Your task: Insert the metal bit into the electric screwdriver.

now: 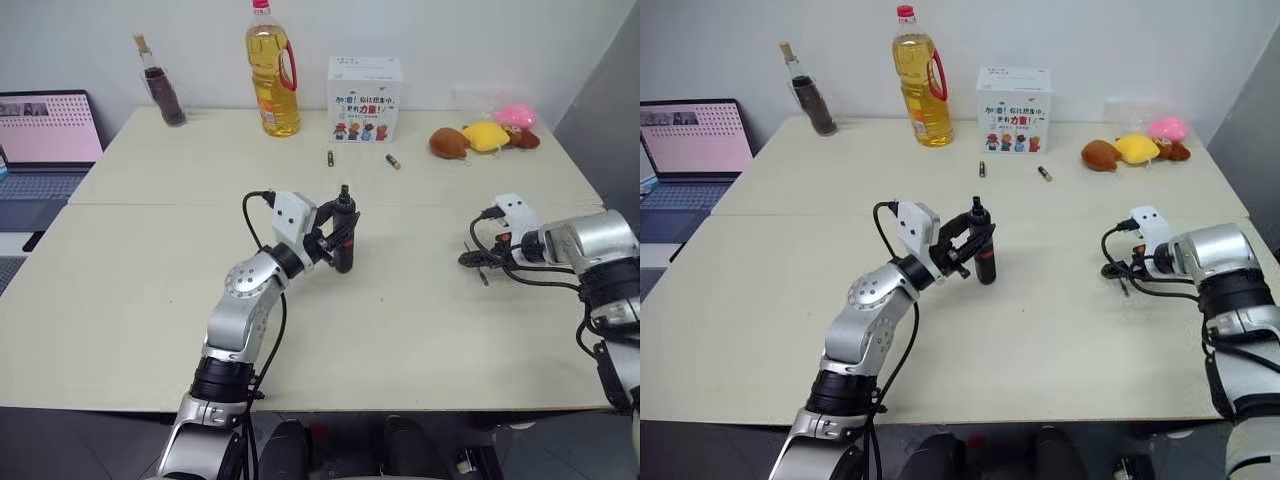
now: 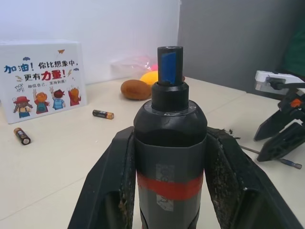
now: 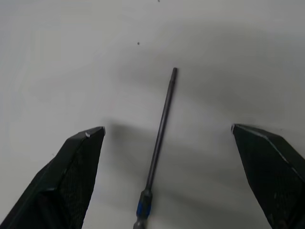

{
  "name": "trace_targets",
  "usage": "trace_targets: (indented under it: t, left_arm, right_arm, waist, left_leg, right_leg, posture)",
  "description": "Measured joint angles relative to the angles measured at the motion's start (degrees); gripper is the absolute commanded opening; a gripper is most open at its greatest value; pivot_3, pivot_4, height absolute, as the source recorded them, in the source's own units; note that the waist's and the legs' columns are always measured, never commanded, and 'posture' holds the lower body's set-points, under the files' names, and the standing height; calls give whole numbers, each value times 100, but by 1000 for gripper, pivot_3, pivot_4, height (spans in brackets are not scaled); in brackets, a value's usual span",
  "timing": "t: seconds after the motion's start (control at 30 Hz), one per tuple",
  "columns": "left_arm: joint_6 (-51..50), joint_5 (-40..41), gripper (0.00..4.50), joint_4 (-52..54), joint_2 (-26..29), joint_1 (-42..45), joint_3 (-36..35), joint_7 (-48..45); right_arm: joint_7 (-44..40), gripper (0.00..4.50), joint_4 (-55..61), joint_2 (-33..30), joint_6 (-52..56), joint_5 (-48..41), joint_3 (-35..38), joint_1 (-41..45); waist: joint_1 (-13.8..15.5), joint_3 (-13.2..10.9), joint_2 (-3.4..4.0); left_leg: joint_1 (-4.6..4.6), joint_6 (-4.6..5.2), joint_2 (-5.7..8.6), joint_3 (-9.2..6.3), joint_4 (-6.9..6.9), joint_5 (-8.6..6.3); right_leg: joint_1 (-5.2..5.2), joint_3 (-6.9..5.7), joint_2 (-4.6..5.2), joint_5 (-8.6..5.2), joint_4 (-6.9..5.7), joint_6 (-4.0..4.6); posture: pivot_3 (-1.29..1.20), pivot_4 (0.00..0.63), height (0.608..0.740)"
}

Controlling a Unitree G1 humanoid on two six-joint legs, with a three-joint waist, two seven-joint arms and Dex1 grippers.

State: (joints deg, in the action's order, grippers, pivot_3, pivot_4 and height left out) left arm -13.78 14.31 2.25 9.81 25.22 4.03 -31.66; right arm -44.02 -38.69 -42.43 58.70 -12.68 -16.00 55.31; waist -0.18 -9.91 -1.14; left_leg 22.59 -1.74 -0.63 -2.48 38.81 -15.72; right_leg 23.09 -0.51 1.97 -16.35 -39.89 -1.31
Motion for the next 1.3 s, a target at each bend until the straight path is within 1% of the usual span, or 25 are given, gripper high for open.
trace_targets:
  t: [0.07,0.13,0.17,0.27,0.4,0.47,0.6,0.73,0.77,0.83,0.9,1.03,1.1,1.17,1.23,1.3]
  left_arm:
    - [-44,0,1672,37,6,-15,2,37]
    - [-79,2,1672,51,11,-27,2,91]
    - [-83,1,1672,55,14,-35,5,105]
    - [-101,7,1672,64,23,-44,7,113]
    - [-136,19,1672,89,70,-44,7,114]
    - [-173,18,1672,95,71,-44,12,115]
    - [-199,22,1672,107,66,-43,37,103]
    - [-204,32,1672,108,64,-39,48,99]
    - [-204,32,1672,108,65,-38,50,97]
    - [-204,34,1672,108,66,-38,55,89]
    - [-205,34,1672,106,69,-38,58,80]
    - [-211,32,1672,101,72,-39,71,74]
    - [-224,30,1672,100,76,-41,81,71]
    - [-225,31,1672,101,87,-41,92,56]
    - [-224,33,1672,124,138,-43,101,24]
    - [-225,32,1672,149,164,-47,96,20]
  right_arm:
    - [-109,4500,-376,85,-147,151,-15,164]
    - [-210,4121,-776,196,-284,305,-7,341]
    - [-238,4025,-934,240,-345,375,-5,404]
    - [-358,3247,-1311,318,-533,598,-4,545]
    - [-561,3247,-1510,396,-753,873,-20,633]
    - [-693,2953,-1477,404,-868,1031,-108,591]
    - [-963,2020,-960,318,-878,1244,-215,320]
    - [-1141,1104,-499,307,-638,1270,-212,146]
    - [-1151,789,-430,307,-563,1279,-205,132]
    - [-1184,355,-336,320,-488,1311,-191,97]
    - [-1214,50,-246,331,-429,1313,-149,47]
    - [-1223,50,-118,333,-407,1322,-91,-45]
    - [-1231,50,-18,332,-451,1359,-91,-111]
    - [-1314,50,117,285,-675,1356,-52,-232]
    - [-1406,50,294,313,-958,1180,216,-419]
    - [-1458,50,496,476,-1089,920,453,-517]
  waist:
    - [0,12,-1]
    - [-3,29,-6]
    - [-5,37,-10]
    - [-8,46,-11]
    - [-28,53,-9]
    - [-33,65,-11]
    - [-31,71,-9]
    - [-33,73,-8]
    - [-33,73,-8]
    - [-31,73,-9]
    - [-30,73,-9]
    - [-30,73,-8]
    - [-31,73,-8]
    - [-33,73,-8]
    - [-57,72,-7]
    - [-108,66,3]
  left_leg:
    - [-4,0,-1,6,0,0]
    - [-8,0,-1,10,-1,0]
    - [-10,0,-2,11,-1,0]
    - [-11,0,-2,13,-2,0]
    - [-12,0,-6,14,-4,0]
    - [-13,0,-6,13,-5,-1]
    - [-12,0,-7,9,-7,-1]
    - [-14,0,-8,-1,-9,-1]
    - [-14,0,-8,-6,-9,-1]
    - [-13,0,-7,-11,-9,-1]
    - [-14,0,-7,-16,-9,-1]
    - [-41,0,-7,-30,-16,-2]
    - [-84,0,-6,-30,-48,-2]
    - [-93,0,-6,-29,-71,-1]
    - [-92,0,-7,-26,-77,-1]
    - [-88,0,-8,-27,-79,-1]
  right_leg:
    - [-2,0,0,1,1,-1]
    - [-4,0,0,1,1,-2]
    - [-4,0,-1,1,1,-1]
    - [-6,0,-2,1,2,-1]
    - [-6,0,-5,1,2,-1]
    - [-6,0,-4,1,2,-1]
    - [-6,1,-5,0,5,-1]
    - [-7,1,-6,0,5,-1]
    - [-7,2,-6,0,5,-1]
    - [-8,0,-6,0,7,-1]
    - [-13,0,-6,0,10,-1]
    - [-50,-6,-6,0,33,-1]
    - [-91,-9,-6,0,65,-1]
    - [-99,-8,-6,1,86,-1]
    - [-95,-4,-6,1,90,-2]
    - [-90,-1,-5,1,89,-2]
  posture:
    - [0,150,740]
    - [0,150,740]
    - [0,150,740]
    - [0,150,740]
    - [0,150,740]
    - [0,150,740]
    - [0,150,740]
    - [0,150,740]
    - [0,150,740]
    - [0,150,740]
    - [0,150,740]
    - [0,150,740]
    - [0,150,740]
    - [0,150,740]
    - [0,150,740]
    - [0,150,740]
